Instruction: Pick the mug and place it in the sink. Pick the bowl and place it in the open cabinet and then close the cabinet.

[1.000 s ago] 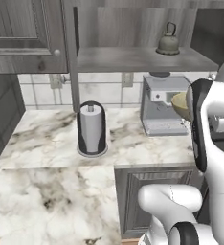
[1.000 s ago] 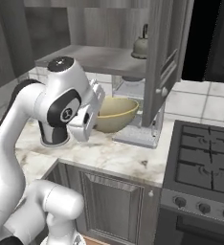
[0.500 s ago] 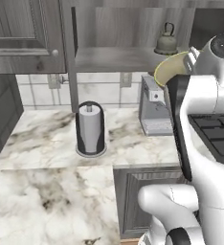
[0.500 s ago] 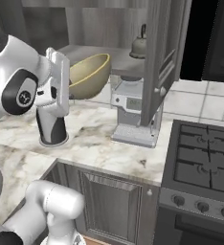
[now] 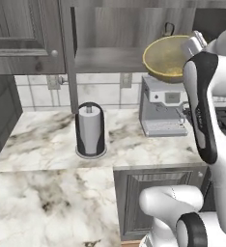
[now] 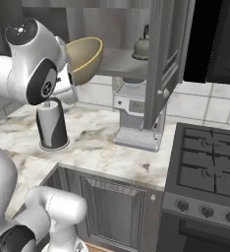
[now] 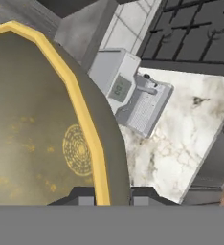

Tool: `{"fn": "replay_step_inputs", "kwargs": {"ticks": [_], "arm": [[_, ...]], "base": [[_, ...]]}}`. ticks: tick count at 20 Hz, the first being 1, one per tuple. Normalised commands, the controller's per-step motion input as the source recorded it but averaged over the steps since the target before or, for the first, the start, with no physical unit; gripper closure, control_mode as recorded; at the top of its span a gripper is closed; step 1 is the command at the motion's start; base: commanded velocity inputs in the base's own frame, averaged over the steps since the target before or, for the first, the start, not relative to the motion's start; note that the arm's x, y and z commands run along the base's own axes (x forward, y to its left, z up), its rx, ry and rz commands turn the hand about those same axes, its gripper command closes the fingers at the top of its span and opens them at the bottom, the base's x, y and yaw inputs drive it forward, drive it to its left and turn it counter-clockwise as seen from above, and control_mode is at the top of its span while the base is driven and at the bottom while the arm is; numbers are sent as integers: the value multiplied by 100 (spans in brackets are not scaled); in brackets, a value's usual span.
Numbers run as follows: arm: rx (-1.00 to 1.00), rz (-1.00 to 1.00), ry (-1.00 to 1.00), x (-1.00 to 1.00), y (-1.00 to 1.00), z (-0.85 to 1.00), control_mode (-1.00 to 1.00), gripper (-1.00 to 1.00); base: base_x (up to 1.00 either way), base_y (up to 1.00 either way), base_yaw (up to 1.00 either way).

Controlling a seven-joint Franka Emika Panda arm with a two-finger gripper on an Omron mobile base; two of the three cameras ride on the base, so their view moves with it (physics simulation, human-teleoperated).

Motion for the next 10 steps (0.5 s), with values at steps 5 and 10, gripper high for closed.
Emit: {"fn": "replay_step_inputs", "kwargs": {"ticks": [5,10], "arm": [[4,20,0,29,49,0,-100,100],[-3,-1,-4,23,38,0,-100,100]], "base": [[0,0,0],[0,0,0]]}}
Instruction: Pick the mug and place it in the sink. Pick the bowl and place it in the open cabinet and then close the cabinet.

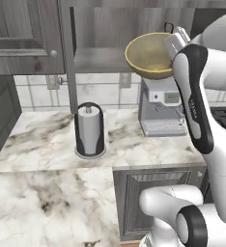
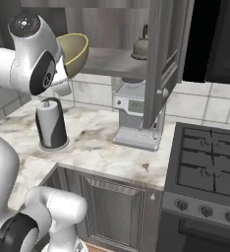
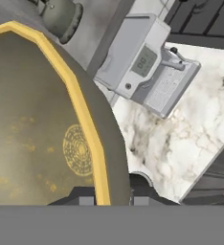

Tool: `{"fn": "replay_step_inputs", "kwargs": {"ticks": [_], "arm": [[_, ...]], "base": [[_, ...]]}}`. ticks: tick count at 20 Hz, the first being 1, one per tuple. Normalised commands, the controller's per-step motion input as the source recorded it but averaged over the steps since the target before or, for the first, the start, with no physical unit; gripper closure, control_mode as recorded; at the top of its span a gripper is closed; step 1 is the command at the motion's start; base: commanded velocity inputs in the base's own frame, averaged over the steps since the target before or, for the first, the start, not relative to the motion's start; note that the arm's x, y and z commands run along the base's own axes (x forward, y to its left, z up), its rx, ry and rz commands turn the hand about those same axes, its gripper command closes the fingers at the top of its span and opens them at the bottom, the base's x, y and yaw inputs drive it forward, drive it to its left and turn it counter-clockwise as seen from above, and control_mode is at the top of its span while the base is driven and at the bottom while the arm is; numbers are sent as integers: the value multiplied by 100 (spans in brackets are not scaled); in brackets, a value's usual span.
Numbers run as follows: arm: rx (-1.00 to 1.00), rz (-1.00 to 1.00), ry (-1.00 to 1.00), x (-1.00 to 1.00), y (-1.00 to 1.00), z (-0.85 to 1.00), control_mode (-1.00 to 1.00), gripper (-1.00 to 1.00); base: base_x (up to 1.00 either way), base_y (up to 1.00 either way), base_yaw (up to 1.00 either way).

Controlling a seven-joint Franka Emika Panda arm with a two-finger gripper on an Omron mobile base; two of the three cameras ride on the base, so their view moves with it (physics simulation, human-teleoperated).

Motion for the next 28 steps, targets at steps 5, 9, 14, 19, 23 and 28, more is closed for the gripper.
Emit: {"fn": "replay_step_inputs", "kwargs": {"ticks": [5,9,14,19,23,28], "arm": [[0,-7,0,31,1,-5,-100,100],[11,-1,-1,30,0,-27,-100,100],[24,0,0,34,0,-11,-100,100],[9,1,-1,30,1,1,-100,100],[0,0,0,28,2,7,-100,100],[0,0,0,42,0,5,-100,100]], "base": [[0,0,0],[0,0,0],[0,0,0],[0,0,0],[0,0,0],[0,0,0]]}}
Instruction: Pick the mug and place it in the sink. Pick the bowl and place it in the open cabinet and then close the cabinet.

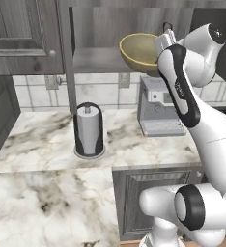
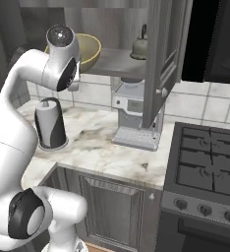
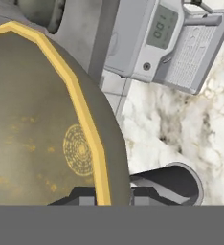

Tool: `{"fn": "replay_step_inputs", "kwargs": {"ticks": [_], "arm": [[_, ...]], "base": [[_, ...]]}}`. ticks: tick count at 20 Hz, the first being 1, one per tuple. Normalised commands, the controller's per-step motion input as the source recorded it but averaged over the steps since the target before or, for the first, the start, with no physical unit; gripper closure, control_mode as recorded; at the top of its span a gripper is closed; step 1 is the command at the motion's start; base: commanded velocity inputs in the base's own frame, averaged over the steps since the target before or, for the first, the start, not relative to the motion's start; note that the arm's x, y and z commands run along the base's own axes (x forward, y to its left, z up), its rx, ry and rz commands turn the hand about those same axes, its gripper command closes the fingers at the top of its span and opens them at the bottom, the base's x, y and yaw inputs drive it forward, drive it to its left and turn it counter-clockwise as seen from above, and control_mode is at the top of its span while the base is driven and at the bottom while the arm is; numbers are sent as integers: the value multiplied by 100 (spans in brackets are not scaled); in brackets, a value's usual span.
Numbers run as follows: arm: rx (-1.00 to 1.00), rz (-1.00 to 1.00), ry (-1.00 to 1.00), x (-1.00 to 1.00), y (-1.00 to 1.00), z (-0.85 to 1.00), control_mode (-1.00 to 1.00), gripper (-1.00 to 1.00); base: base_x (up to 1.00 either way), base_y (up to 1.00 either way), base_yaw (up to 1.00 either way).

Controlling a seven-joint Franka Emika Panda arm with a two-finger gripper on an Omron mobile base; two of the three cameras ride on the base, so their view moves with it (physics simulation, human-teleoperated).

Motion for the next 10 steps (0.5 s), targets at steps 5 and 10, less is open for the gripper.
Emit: {"fn": "replay_step_inputs", "kwargs": {"ticks": [5,10], "arm": [[0,0,2,33,0,1,-100,100],[0,0,2,33,1,0,-100,100]], "base": [[0,0,0],[0,0,0]]}}
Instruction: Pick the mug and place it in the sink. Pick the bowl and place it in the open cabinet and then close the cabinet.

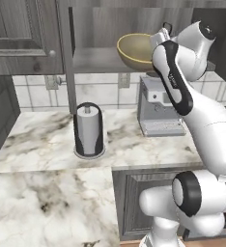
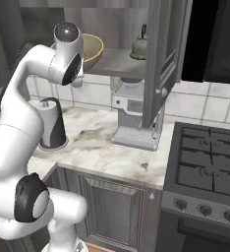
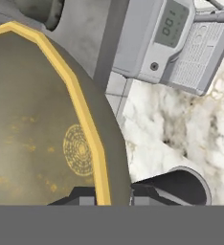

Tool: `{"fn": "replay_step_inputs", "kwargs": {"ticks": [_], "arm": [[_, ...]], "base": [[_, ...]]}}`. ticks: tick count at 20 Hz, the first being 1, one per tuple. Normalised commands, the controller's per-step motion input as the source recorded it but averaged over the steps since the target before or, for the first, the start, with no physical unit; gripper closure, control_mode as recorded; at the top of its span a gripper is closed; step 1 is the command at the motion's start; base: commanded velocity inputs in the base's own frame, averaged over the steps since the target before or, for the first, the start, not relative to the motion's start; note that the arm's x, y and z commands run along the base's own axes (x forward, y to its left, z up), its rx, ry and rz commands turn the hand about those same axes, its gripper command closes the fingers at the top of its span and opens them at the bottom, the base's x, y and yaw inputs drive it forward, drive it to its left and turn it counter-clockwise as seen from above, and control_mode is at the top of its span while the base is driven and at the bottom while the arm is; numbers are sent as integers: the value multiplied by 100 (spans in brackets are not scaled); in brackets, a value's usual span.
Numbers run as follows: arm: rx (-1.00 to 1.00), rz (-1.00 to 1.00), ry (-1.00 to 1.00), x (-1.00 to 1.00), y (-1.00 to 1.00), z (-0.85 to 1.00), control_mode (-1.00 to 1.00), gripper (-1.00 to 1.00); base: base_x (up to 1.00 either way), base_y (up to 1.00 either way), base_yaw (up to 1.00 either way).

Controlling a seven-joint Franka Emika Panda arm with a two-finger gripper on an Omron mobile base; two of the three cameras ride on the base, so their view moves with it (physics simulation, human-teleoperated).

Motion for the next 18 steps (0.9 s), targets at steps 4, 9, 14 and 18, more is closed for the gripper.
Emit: {"fn": "replay_step_inputs", "kwargs": {"ticks": [4,9,14,18], "arm": [[0,0,3,53,3,0,-100,100],[0,0,0,43,0,1,-100,100],[0,0,0,44,0,0,-100,100],[0,0,0,48,2,0,-100,100]], "base": [[0,0,0],[0,0,0],[0,0,0],[0,0,0]]}}
